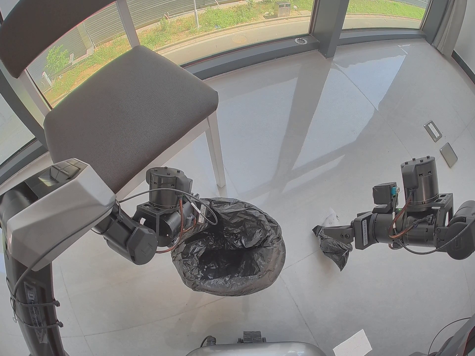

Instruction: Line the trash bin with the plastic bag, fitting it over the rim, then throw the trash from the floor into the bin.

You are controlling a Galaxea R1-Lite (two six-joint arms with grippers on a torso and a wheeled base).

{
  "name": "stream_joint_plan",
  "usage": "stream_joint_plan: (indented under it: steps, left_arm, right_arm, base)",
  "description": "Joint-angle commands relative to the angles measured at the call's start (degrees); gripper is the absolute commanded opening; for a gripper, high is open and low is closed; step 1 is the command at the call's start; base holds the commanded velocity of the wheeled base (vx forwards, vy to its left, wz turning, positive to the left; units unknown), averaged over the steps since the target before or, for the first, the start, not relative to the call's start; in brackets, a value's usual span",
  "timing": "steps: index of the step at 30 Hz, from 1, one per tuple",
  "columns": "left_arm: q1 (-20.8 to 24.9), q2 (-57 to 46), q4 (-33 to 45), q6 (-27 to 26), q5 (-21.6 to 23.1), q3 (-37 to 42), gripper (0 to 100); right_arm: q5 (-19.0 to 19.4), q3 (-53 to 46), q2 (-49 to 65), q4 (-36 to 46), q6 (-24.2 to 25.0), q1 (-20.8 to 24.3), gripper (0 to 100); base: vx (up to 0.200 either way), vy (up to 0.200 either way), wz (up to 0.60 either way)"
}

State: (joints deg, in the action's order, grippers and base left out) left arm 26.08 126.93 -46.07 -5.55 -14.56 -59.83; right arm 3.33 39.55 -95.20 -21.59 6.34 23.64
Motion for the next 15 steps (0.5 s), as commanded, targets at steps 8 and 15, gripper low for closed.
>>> stream_joint_plan:
  steps: [8, 15]
  left_arm:
    - [0.47, -2.3, -0.25, 2.03, 0.05, 1.38, 100]
    - [2.31, -6.34, 0.72, 5.37, -0.56, 4.37, 100]
  right_arm:
    - [0.01, -1.31, 0.8, 0.06, -0.01, -0.43, 100]
    - [0.1, -5.88, 1.86, 0.06, -1.94, -3.33, 100]
  base:
    - [0.0, 0.0, 0.0]
    - [0.0, 0.0, 0.0]
